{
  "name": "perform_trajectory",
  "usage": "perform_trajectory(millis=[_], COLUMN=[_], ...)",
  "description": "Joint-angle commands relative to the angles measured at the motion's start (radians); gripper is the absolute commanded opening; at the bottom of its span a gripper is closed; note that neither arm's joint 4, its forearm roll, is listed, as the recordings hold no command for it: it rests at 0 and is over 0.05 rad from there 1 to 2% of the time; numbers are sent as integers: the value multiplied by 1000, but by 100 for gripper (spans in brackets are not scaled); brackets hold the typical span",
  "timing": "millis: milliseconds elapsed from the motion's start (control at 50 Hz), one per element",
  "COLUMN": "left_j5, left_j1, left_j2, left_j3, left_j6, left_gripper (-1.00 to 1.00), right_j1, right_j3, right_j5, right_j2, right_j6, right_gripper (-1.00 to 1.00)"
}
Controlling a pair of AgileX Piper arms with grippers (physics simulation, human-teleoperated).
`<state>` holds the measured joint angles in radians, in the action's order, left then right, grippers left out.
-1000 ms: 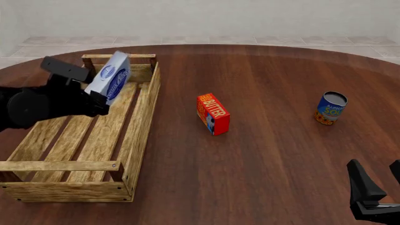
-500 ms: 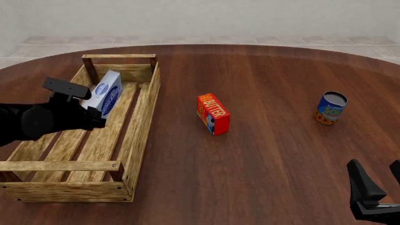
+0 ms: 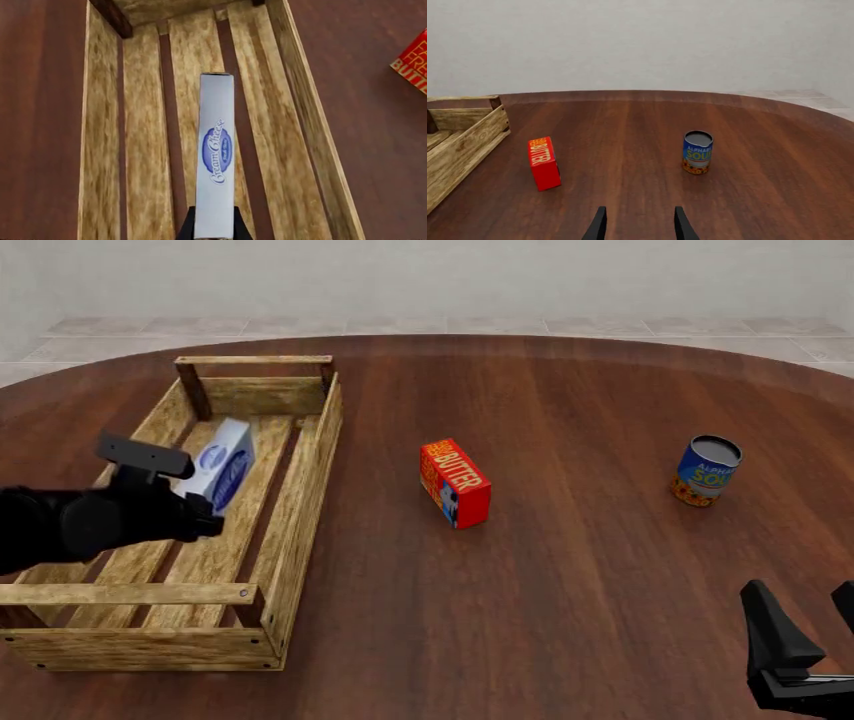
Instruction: Pick up the cream cheese and put it in the tray.
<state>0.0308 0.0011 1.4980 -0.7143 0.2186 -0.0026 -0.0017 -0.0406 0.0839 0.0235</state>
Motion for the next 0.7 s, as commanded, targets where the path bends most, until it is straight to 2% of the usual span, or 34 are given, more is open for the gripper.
perform_trajectory(millis=[20,460,700], left_j5=[-37,-98,-90], left_j1=[4,6,20], left_j2=[29,91,92], left_j3=[18,62,66], left_j6=[4,4,11], left_gripper=[-100,-100,-100], right_j1=[0,1,3], right_j3=[0,0,0], right_j5=[0,-4,-8], right_j2=[-1,7,14], right_j6=[0,3,4], right_gripper=[100,100,100])
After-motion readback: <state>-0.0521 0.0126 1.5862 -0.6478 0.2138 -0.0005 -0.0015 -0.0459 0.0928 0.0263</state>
